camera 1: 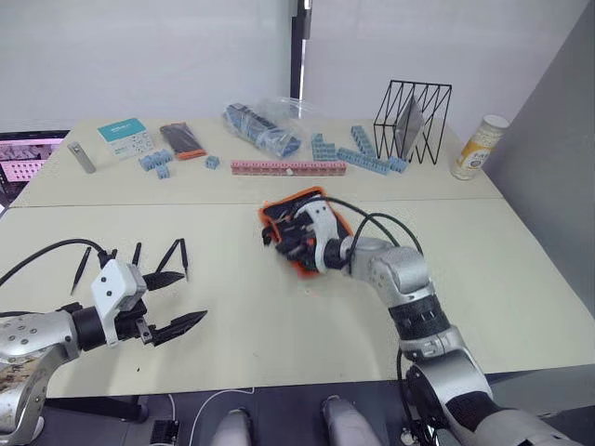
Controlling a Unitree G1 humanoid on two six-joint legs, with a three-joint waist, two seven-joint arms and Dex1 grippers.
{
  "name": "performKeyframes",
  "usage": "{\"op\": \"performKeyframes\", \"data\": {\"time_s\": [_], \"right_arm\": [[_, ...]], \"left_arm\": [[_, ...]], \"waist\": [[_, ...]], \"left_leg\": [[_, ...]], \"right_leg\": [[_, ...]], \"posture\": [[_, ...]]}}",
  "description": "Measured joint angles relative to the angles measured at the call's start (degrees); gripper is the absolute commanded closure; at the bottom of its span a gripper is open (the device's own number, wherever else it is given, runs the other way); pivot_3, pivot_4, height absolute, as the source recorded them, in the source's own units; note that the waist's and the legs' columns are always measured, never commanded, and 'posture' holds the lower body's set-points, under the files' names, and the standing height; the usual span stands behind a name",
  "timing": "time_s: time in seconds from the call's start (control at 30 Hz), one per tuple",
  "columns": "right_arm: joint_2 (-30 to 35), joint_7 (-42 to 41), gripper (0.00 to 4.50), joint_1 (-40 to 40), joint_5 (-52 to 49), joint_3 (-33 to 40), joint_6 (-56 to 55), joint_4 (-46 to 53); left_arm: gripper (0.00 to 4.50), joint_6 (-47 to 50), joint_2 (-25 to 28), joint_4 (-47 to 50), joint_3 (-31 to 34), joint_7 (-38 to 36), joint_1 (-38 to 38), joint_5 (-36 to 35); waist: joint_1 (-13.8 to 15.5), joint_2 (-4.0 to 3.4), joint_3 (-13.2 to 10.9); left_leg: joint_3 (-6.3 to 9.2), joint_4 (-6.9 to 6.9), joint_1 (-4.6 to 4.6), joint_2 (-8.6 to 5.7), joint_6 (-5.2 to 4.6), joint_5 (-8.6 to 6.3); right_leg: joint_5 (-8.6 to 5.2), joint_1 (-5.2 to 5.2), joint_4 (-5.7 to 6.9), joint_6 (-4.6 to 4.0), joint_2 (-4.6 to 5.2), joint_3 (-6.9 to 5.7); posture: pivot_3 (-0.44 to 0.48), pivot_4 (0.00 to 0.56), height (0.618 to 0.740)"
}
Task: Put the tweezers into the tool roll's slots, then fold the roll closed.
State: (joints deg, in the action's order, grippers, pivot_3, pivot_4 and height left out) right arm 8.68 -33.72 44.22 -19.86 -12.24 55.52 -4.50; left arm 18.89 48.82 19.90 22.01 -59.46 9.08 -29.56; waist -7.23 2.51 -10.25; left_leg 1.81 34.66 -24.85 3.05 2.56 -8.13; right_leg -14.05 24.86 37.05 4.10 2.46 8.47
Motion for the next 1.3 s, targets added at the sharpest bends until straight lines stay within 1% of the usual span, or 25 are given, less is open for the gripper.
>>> {"op": "performKeyframes", "data": {"time_s": [0.07,0.17,0.23,0.3,0.33,0.37,0.4,0.47,0.53,0.6,0.77,0.9,0.97,1.1,1.3], "right_arm": [[2.78,-2.57,4.47,-0.57,-0.45,-2.55,1.08,3.32],[7.08,-6.28,4.47,-1.55,-0.73,-6.16,2.13,7.91],[9.09,-8.04,4.47,-2.46,-0.85,-7.86,2.25,9.93],[10.89,-9.43,4.47,-3.01,-0.98,-9.04,2.26,11.41],[11.72,-9.89,4.47,-3.17,-1.0,-9.42,2.25,12.11],[12.02,-9.99,4.47,-3.23,-0.98,-9.59,2.23,12.65],[12.38,-10.05,4.47,-3.26,-0.98,-9.75,2.22,13.28],[12.9,-10.05,4.47,-3.43,-0.99,-9.9,2.23,14.42],[12.89,-9.93,4.47,-3.55,-0.98,-10.06,2.25,15.42],[12.72,-9.58,4.47,-3.85,-0.96,-10.25,2.25,16.26],[12.09,-7.85,4.47,-4.98,-0.7,-10.47,2.24,17.59],[12.07,-6.64,4.47,-5.52,-0.55,-10.43,2.24,18.11],[12.1,-5.68,4.47,-5.97,-0.33,-10.41,2.23,18.39],[11.99,-4.63,4.5,-6.26,0.22,-10.42,2.22,18.68],[12.34,-3.34,4.5,-6.71,1.25,-10.38,1.95,18.7]], "left_arm": [[0.0,-0.36,0.08,-0.76,-0.75,-0.75,-0.71,0.19],[0.0,-2.32,0.43,-2.76,-3.27,-2.13,-3.91,1.52],[0.0,-4.34,0.75,-5.0,-5.59,-2.97,-7.52,3.21],[0.0,-9.25,1.53,-8.63,-8.96,-3.74,-12.06,7.47],[0.0,-14.12,1.97,-12.45,-11.83,-3.44,-16.09,12.11],[0.0,-17.6,2.13,-15.63,-13.5,-2.96,-19.32,15.16],[0.0,-21.12,2.18,-19.47,-15.38,-2.63,-23.32,18.37],[0.0,-26.53,2.04,-25.12,-18.63,-3.06,-29.86,21.92],[0.0,-31.51,0.86,-30.87,-22.09,-4.53,-36.51,24.73],[0.0,-34.57,-1.8,-36.48,-25.99,-6.84,-42.55,26.5],[0.0,-38.63,-7.05,-47.53,-32.43,-10.12,-50.36,29.5],[0.0,-44.07,-9.81,-57.36,-34.6,-9.38,-56.49,33.08],[0.0,-45.9,-12.43,-62.42,-35.34,-8.13,-59.28,34.58],[1.19,-48.29,-15.95,-67.62,-36.5,-8.51,-61.65,35.44],[3.18,-49.24,-16.86,-70.27,-36.43,-14.65,-63.04,33.63]], "waist": [[0.08,0.0,0.0],[0.51,0.01,0.0],[0.63,0.02,0.01],[0.71,0.02,0.01],[0.97,0.02,0.01],[1.13,0.03,0.01],[1.44,0.03,0.01],[1.62,0.03,0.02],[1.86,0.04,0.02],[2.09,0.04,0.03],[1.99,0.05,0.03],[2.1,0.05,0.03],[2.44,0.05,0.03],[2.96,0.05,0.03],[3.24,0.05,0.03]], "left_leg": [[0.0,0.04,-0.07,0.0,0.0,0.0],[0.0,0.09,-0.11,-0.01,0.0,0.0],[0.0,0.1,-0.12,-0.01,0.0,0.0],[0.0,0.12,-0.13,-0.01,0.0,0.0],[0.0,0.13,-0.13,-0.02,0.0,0.01],[0.0,0.14,-0.15,-0.01,-0.01,0.01],[0.0,0.15,-0.16,-0.02,-0.01,0.01],[0.0,0.17,-0.23,-0.03,-0.01,0.01],[0.01,0.16,-0.33,-0.04,-0.01,0.01],[0.06,0.18,-0.4,-0.08,-0.02,0.01],[0.15,0.21,-0.49,-0.1,-0.03,0.01],[0.24,0.33,-0.5,-0.1,-0.04,0.02],[0.26,0.39,-0.5,-0.11,-0.04,0.02],[0.26,0.45,-0.54,-0.12,-0.04,0.02],[0.29,0.45,-0.56,-0.12,-0.04,0.03]], "right_leg": [[0.0,0.07,0.01,0.0,0.0,-0.01],[-0.01,0.08,0.01,-0.02,0.01,-0.03],[-0.17,0.09,0.0,-0.31,0.01,-0.03],[-0.17,0.1,0.01,-0.31,0.0,-0.03],[-0.15,0.11,0.02,-0.31,0.0,-0.04],[-0.12,0.13,0.02,-0.31,-0.03,-0.04],[-0.01,0.13,0.03,-0.12,-0.03,-0.04],[0.1,0.15,0.01,0.08,-0.02,-0.03],[0.12,0.19,0.0,0.1,-0.02,-0.04],[0.13,0.19,0.01,0.11,-0.02,-0.04],[0.19,0.24,0.07,0.02,-0.03,-0.06],[0.18,0.19,0.09,0.1,-0.05,-0.13],[0.15,0.16,0.09,0.22,-0.05,-0.14],[0.17,0.17,0.09,0.28,-0.04,-0.13],[0.19,0.16,0.11,0.26,-0.05,-0.14]], "posture": [[0.0,0.15,0.74],[0.0,0.15,0.74],[0.0,0.15,0.74],[0.0,0.15,0.74],[0.0,0.15,0.74],[0.0,0.15,0.74],[0.0,0.15,0.74],[0.0,0.15,0.74],[0.0,0.15,0.74],[0.0,0.15,0.74],[0.0,0.15,0.74],[0.0,0.15,0.74],[0.0,0.15,0.74],[0.0,0.15,0.74],[0.0,0.15,0.74]]}}
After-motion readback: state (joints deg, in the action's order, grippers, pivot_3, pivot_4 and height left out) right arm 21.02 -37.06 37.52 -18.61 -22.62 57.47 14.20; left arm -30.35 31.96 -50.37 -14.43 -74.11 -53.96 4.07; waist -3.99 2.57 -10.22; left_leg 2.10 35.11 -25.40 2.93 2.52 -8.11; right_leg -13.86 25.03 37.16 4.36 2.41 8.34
